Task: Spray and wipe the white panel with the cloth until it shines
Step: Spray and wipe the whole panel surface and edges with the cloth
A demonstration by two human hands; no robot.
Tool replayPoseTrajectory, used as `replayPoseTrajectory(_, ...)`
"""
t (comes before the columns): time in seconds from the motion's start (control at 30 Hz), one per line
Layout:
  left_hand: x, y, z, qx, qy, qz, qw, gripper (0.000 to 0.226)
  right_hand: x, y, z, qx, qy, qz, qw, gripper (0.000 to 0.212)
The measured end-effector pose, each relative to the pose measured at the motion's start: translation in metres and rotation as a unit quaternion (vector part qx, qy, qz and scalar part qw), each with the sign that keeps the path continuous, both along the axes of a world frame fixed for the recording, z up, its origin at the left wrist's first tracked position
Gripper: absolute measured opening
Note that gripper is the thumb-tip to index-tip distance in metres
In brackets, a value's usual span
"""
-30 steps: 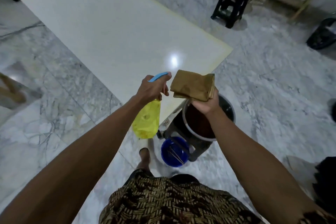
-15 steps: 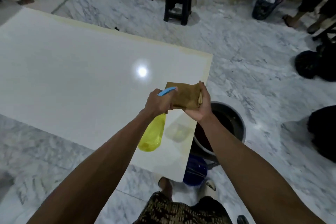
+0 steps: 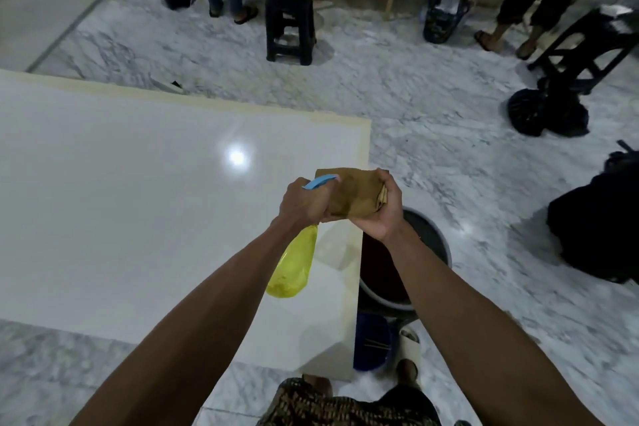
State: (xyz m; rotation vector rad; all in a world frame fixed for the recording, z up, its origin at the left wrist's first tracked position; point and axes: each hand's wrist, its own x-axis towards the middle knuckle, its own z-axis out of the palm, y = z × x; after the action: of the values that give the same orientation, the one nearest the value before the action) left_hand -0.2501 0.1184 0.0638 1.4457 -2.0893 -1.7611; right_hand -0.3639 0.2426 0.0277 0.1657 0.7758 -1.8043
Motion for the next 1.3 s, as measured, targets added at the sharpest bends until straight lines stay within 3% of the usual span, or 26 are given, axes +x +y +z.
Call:
replayPoseTrajectory(0.17, -0.019, 0.007, -0.005, -0.012, -0.013, 0.006, 1.0, 0.09, -0.025, 0.003, 0.001, 0.002, -0.009, -0.014, 1.0, 0.05)
replayPoseTrajectory(0.33, -0.043, 0.013, -0.01, -0.031, 0.021, 0.04, 0.999, 0.065, -0.052, 0.0, -0.013, 0.028, 0.016, 0.011, 0.999, 0.073)
replayPoseTrajectory(0.47, -0.071, 0.022, -0.01, -0.043, 0.011, 0.045, 0.998, 0.055, -0.097, 0.003, -0.029, 0.143, 0.06, 0.015, 0.988, 0.043)
replayPoseTrajectory(0.53, -0.084, 0.029, -0.012, -0.041, 0.005, 0.054, 0.998, 0.054, -0.127, 0.003, -0.037, 0.211, 0.12, 0.029, 0.97, 0.045)
replayPoseTrajectory(0.6, -0.098, 0.031, -0.016, -0.026, 0.012, 0.079, 0.996, 0.05, -0.163, -0.008, -0.044, 0.305, 0.232, 0.06, 0.922, 0.045)
replayPoseTrajectory(0.67, -0.11, 0.029, -0.024, -0.024, 0.029, 0.11, 0.993, 0.046, -0.202, -0.033, -0.051, 0.347, 0.392, 0.079, 0.848, 0.043)
replayPoseTrajectory(0.8, -0.125, 0.027, -0.046, -0.019, 0.054, 0.153, 0.987, 0.056, -0.277, -0.105, -0.1, 0.326, 0.697, 0.096, 0.632, 0.056)
replayPoseTrajectory(0.9, -0.13, 0.018, -0.067, -0.025, 0.044, 0.146, 0.988, 0.057, -0.303, -0.148, -0.142, 0.308, 0.775, 0.26, 0.486, 0.065)
replayPoseTrajectory(0.97, -0.131, 0.007, -0.076, -0.042, 0.041, 0.136, 0.989, 0.056, -0.3, -0.161, -0.167, 0.312, 0.791, 0.327, 0.413, 0.072)
replayPoseTrajectory(1.0, -0.129, 0.0, -0.081, -0.049, 0.036, 0.133, 0.989, 0.055, -0.293, -0.165, -0.177, 0.317, 0.796, 0.332, 0.396, 0.073)
replayPoseTrajectory(1.3, -0.079, -0.026, -0.081, -0.05, 0.035, 0.074, 0.995, 0.028, -0.23, -0.128, -0.179, 0.311, 0.814, 0.31, 0.38, 0.06)
